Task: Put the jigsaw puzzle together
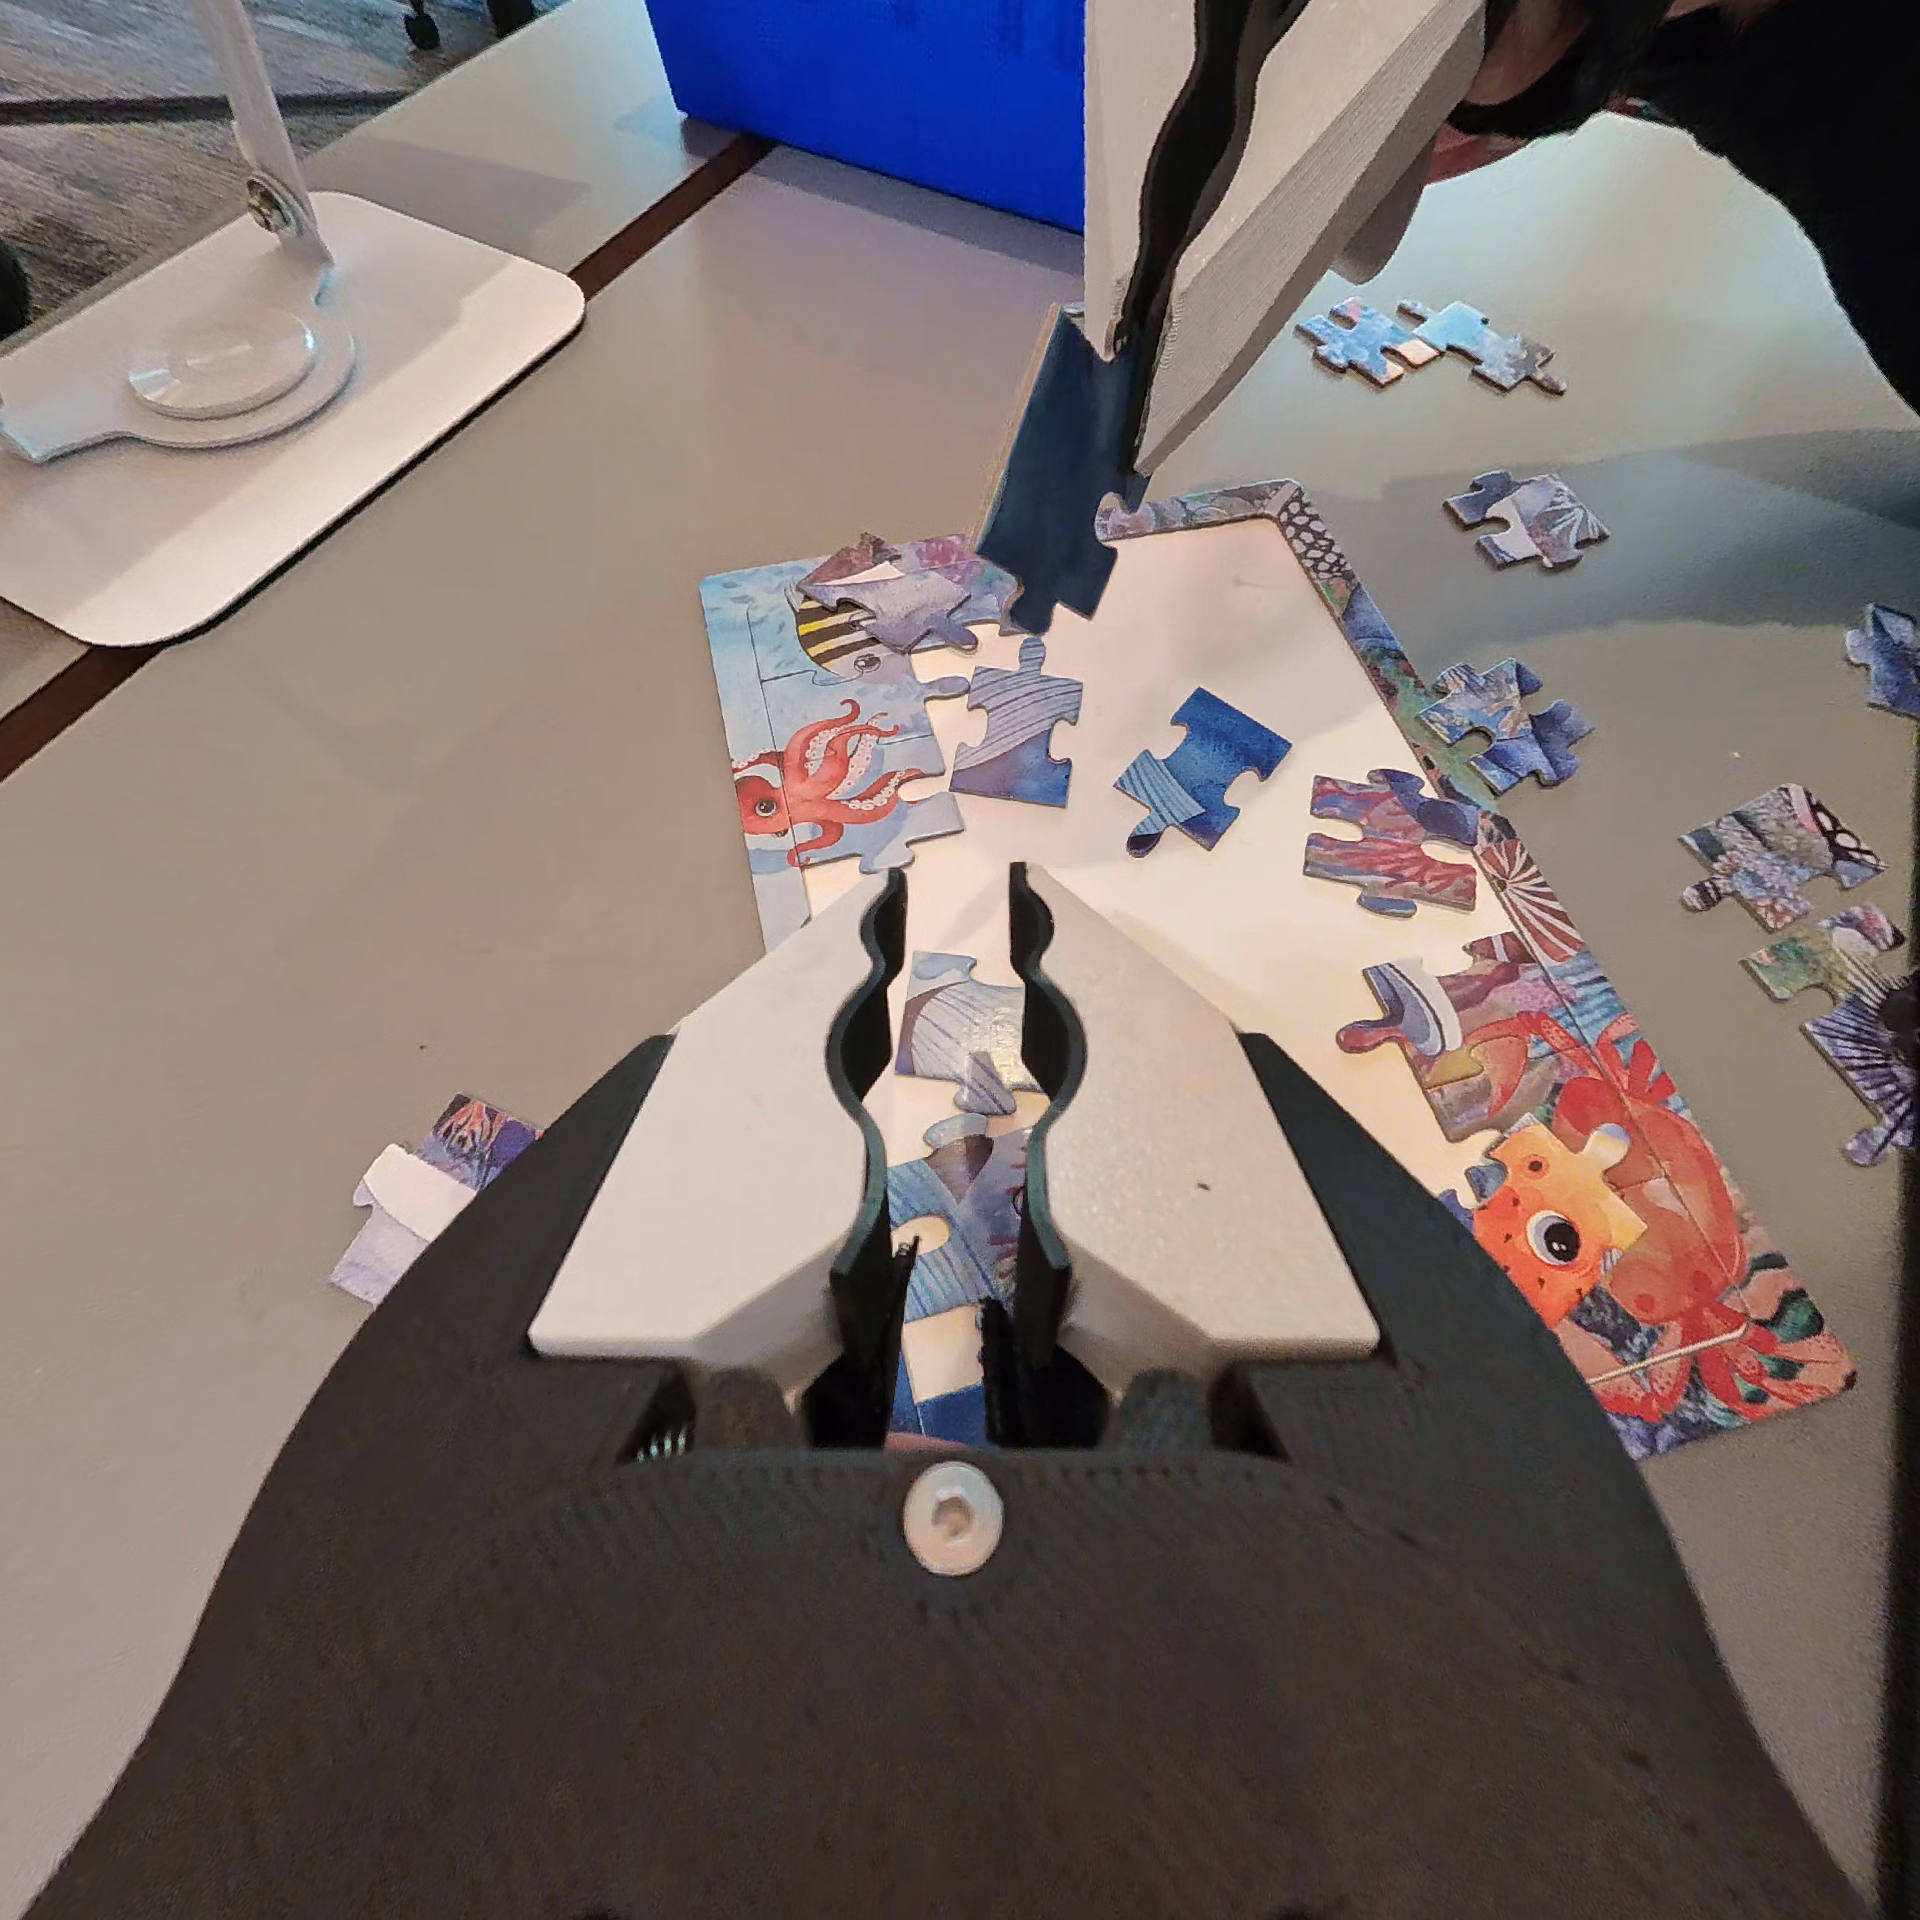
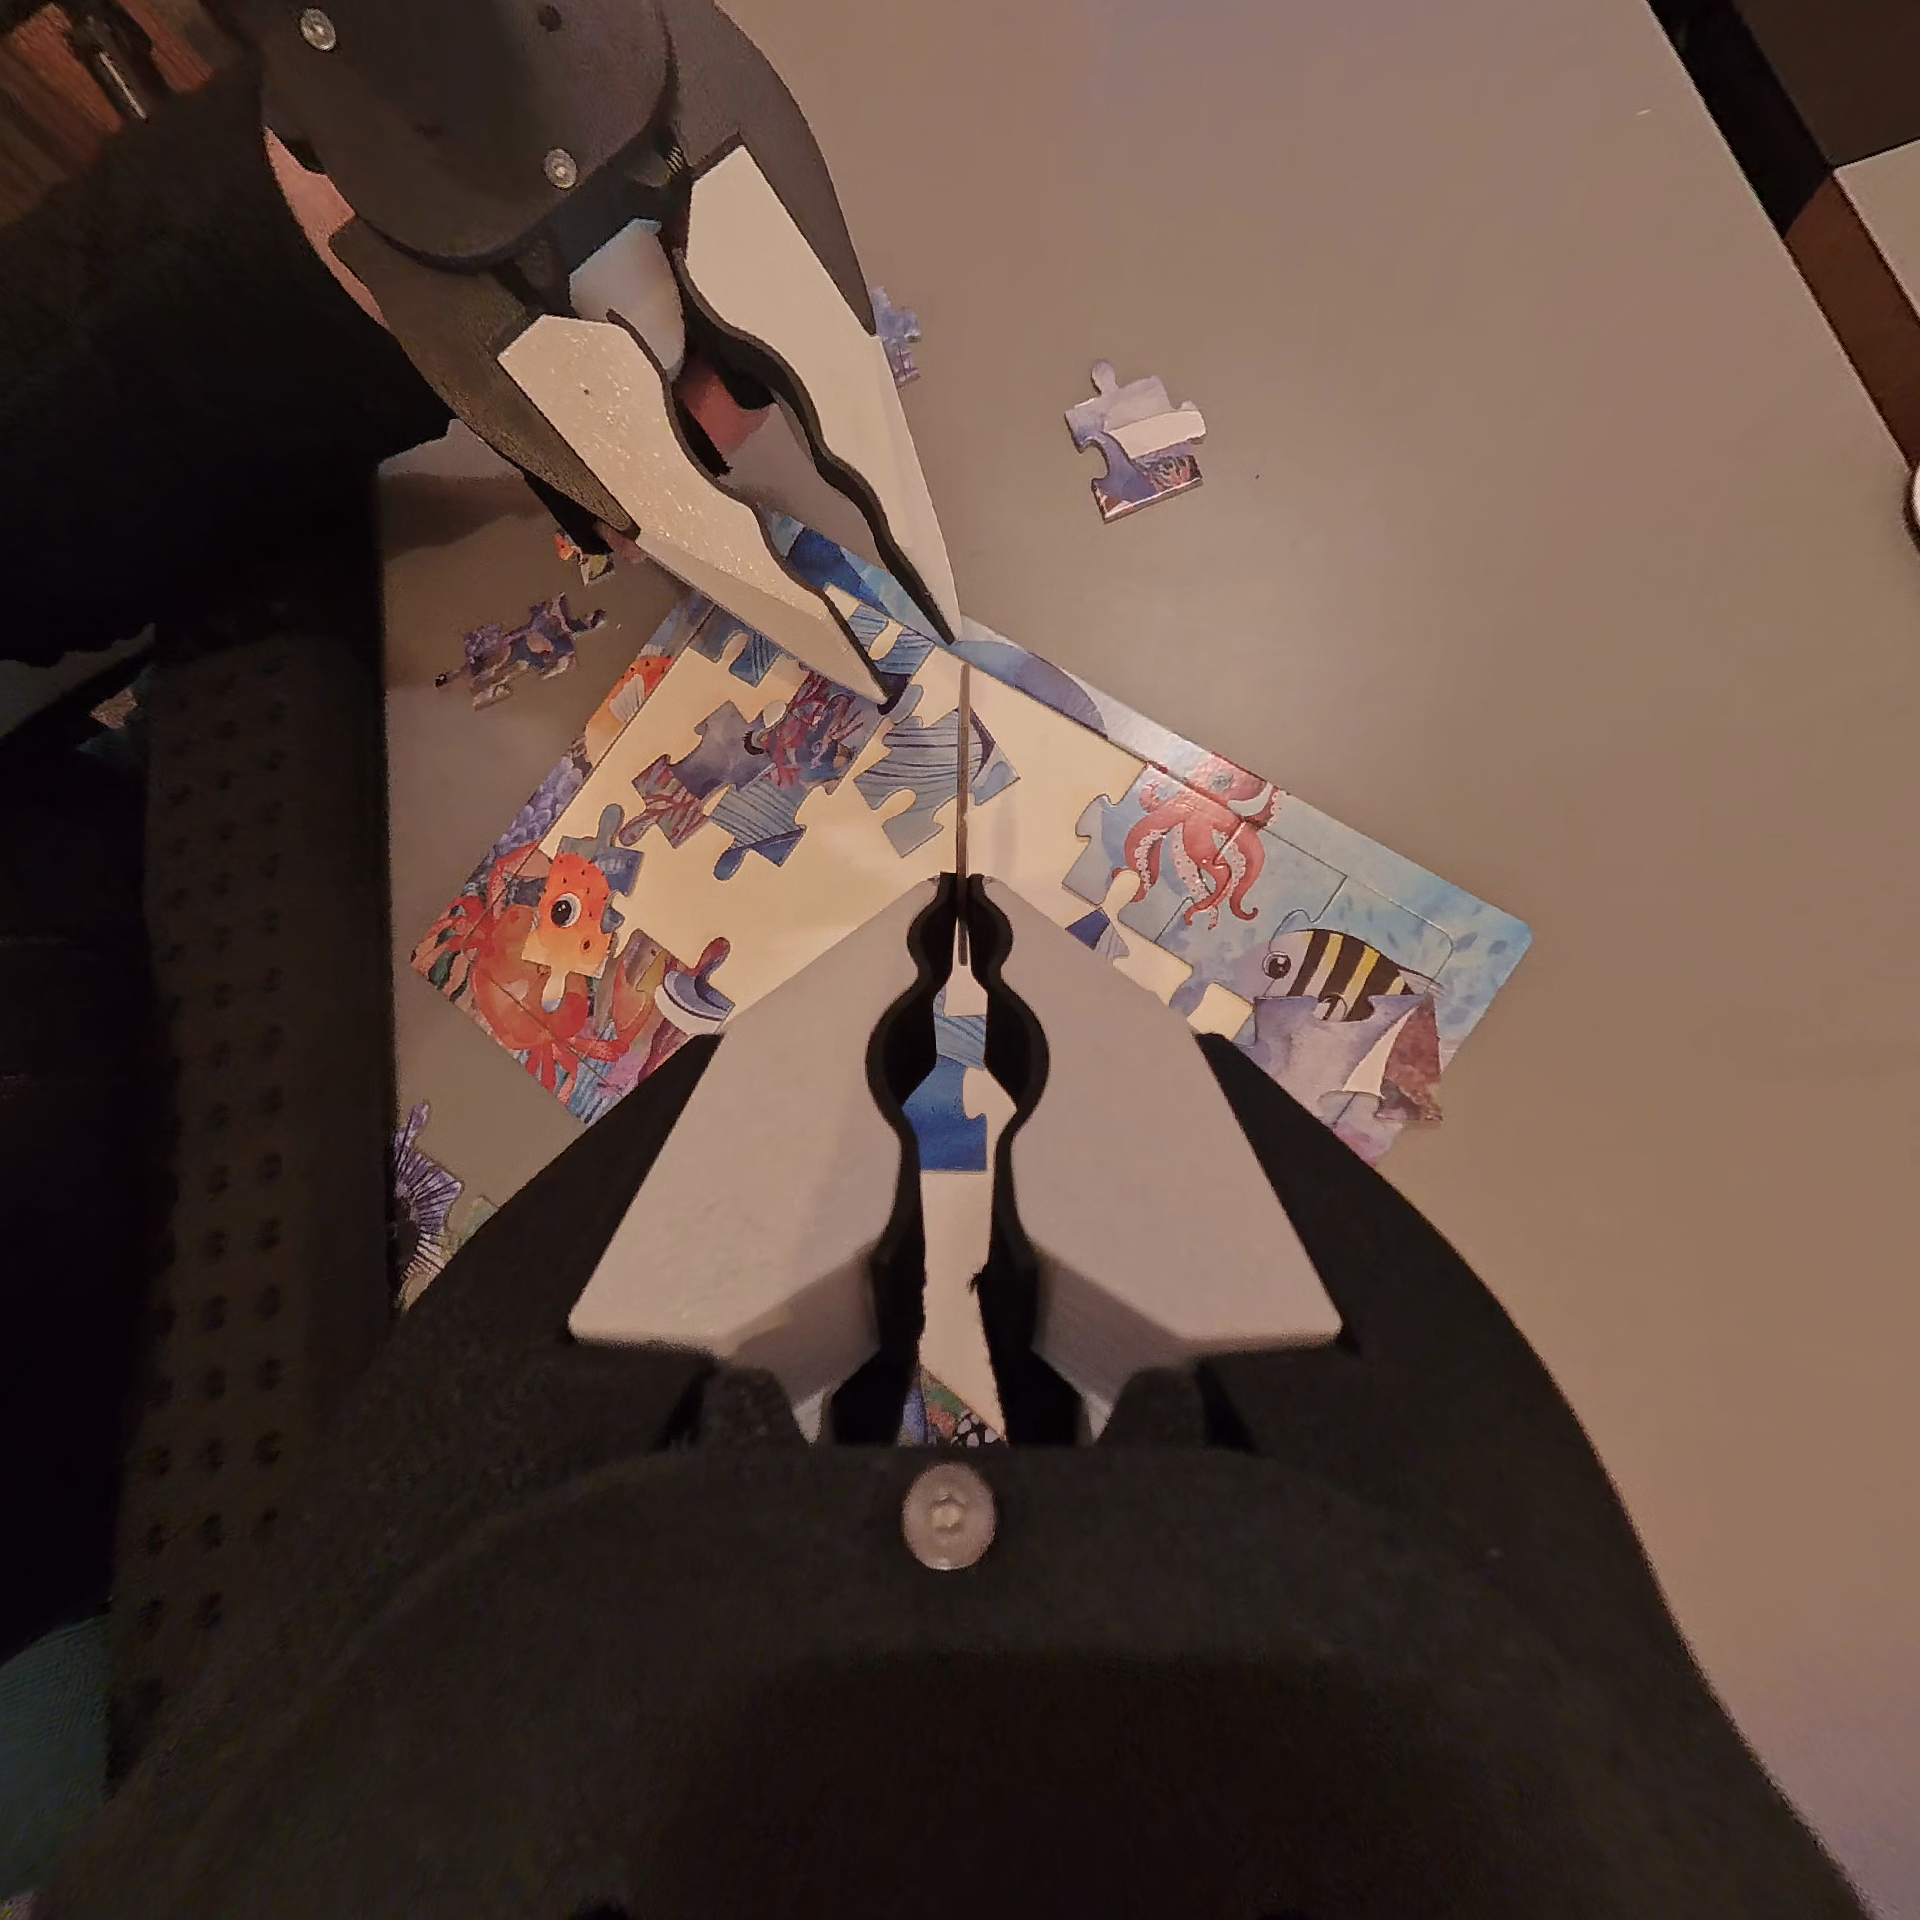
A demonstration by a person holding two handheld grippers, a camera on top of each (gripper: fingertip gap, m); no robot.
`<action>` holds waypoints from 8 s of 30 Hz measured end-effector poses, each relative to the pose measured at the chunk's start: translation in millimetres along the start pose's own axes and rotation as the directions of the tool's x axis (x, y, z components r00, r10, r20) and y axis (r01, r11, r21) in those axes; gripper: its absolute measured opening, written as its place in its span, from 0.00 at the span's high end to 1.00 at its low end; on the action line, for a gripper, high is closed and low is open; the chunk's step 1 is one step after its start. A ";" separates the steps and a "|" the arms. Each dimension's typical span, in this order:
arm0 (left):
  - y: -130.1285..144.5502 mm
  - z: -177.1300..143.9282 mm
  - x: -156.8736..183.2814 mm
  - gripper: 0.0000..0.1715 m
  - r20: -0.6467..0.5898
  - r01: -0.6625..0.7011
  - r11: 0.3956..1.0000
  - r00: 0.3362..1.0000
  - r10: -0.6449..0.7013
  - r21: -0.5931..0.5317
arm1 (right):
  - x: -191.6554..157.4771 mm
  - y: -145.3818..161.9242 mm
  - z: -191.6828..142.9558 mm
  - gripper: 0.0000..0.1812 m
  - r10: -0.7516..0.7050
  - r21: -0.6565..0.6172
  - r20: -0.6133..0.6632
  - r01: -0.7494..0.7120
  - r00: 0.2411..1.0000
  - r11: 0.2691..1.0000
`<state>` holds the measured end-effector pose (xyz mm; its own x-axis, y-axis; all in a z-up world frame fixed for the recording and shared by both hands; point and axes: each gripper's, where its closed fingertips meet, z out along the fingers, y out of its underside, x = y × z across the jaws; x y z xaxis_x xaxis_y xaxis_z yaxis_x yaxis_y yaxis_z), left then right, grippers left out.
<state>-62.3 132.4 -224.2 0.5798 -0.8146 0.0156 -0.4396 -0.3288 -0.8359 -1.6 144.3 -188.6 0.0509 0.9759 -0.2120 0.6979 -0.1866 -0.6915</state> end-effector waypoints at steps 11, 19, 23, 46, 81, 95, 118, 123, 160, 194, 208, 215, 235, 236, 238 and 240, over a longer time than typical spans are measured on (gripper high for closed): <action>10.0 5.4 1.5 0.89 0.005 -0.032 0.998 0.999 0.033 -0.059 | -0.9 3.8 0.0 1.00 -0.008 -0.027 -0.005 0.008 1.000 1.000; 48.3 6.5 -10.5 0.89 0.051 -0.075 0.965 0.995 0.090 -0.251 | 10.5 44.0 8.2 1.00 -0.050 -0.257 -0.080 0.028 0.996 0.966; 55.7 9.5 -4.1 0.89 0.012 -0.079 0.957 0.996 0.086 -0.278 | 7.6 58.5 13.0 1.00 -0.056 -0.330 -0.060 0.033 0.997 0.943; 55.4 27.1 23.1 0.89 -0.086 -0.110 0.953 0.992 0.089 -0.281 | -0.9 72.9 6.5 1.00 -0.082 -0.410 -0.029 0.063 0.996 0.910; 50.4 24.7 32.4 0.88 -0.107 -0.173 0.947 0.983 0.149 -0.272 | -15.9 89.0 6.9 1.00 -0.141 -0.493 0.042 0.143 0.989 0.858; 51.1 26.6 36.9 0.87 -0.122 -0.192 0.943 0.979 0.164 -0.273 | -19.0 91.7 5.6 1.00 -0.150 -0.507 0.055 0.157 0.987 0.848; 49.8 29.7 40.9 0.87 -0.128 -0.209 0.940 0.975 0.180 -0.268 | -20.0 95.8 5.2 1.00 -0.159 -0.529 0.058 0.165 0.986 0.833; 52.0 31.7 41.4 0.87 -0.128 -0.218 0.935 0.974 0.188 -0.279 | -20.5 95.9 4.7 1.00 -0.162 -0.531 0.058 0.168 0.985 0.831; -4.2 62.1 92.1 0.81 -0.160 -0.251 0.966 0.958 0.239 -0.061 | -34.8 95.2 5.8 1.00 -0.218 -0.533 0.111 0.243 0.970 0.810; 2.0 66.5 81.8 0.85 -0.116 -0.284 0.954 0.955 0.273 -0.092 | -38.8 90.8 5.2 1.00 -0.254 -0.522 0.117 0.277 0.960 0.807; 6.1 69.2 83.3 0.92 -0.127 -0.294 0.950 0.951 0.281 -0.107 | -40.5 87.5 4.9 1.00 -0.280 -0.512 0.115 0.298 0.953 0.805; 2.4 67.7 80.8 0.92 -0.124 -0.269 0.959 0.958 0.258 -0.089 | -40.3 86.7 3.1 0.99 -0.281 -0.511 0.110 0.297 0.953 0.807; -22.4 60.1 81.0 0.89 -0.086 -0.267 0.964 0.960 0.266 0.006 | -39.0 82.0 -8.7 1.00 -0.301 -0.487 0.097 0.309 0.949 0.817; -21.4 60.9 82.6 0.88 -0.093 -0.264 0.964 0.960 0.264 0.009 | -39.1 82.3 -8.6 1.00 -0.303 -0.488 0.099 0.311 0.948 0.815; -18.1 63.0 83.3 0.86 -0.099 -0.262 0.965 0.960 0.261 0.001 | -39.2 81.8 -8.0 1.00 -0.309 -0.486 0.099 0.317 0.946 0.815; -16.0 64.1 84.3 0.86 -0.107 -0.261 0.965 0.960 0.260 -0.001 | -40.3 81.5 -7.2 1.00 -0.314 -0.483 0.104 0.324 0.944 0.813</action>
<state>37.5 99.6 -244.7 0.3689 -0.9183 -0.1437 -0.5762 -0.1047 -0.8106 58.4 90.6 -231.5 -0.2460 0.9677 -0.0549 0.9293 0.2193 -0.2972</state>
